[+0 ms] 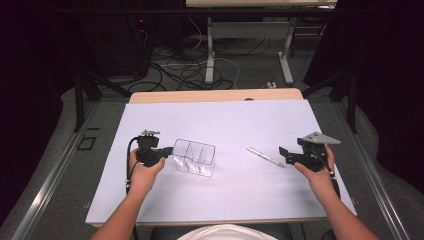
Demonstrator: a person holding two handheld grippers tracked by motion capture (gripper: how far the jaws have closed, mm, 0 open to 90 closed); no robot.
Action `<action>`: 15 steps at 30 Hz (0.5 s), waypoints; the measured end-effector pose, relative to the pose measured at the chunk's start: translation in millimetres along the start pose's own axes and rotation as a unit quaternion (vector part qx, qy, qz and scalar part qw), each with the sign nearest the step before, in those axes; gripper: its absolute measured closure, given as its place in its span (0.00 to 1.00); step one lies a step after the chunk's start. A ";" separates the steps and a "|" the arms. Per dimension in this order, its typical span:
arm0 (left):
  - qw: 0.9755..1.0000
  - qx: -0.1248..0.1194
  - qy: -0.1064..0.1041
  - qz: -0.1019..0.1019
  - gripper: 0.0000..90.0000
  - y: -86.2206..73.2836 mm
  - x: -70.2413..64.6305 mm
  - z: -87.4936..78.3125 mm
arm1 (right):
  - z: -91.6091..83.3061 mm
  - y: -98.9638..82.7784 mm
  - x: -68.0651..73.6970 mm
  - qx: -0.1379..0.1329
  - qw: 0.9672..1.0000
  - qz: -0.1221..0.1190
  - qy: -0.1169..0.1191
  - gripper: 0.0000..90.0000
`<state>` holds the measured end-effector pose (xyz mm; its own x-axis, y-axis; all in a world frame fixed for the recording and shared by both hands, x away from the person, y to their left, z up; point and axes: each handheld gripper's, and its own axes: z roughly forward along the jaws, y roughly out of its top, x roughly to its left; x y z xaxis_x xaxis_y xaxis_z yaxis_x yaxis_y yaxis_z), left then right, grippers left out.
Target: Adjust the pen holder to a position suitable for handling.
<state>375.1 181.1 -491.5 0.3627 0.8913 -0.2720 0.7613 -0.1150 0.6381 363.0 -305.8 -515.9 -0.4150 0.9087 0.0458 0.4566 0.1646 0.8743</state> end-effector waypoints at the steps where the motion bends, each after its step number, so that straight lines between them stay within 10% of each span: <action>1: 1.000 0.001 -0.002 0.000 1.00 -0.6 -0.6 0.1 | 0.1 0.0 0.0 0.000 1.000 -0.001 -0.002 0.20; 15: 0.999 0.016 -0.019 0.020 1.00 -9.7 -25.7 4.7 | 0.8 1.8 4.2 -0.009 1.000 -0.019 0.000 0.24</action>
<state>360.9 157.3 -494.0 0.4132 0.8684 -0.2742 0.7623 -0.1651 0.6259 362.7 -301.4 -514.6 -0.4313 0.9021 0.0128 0.4260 0.1911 0.8843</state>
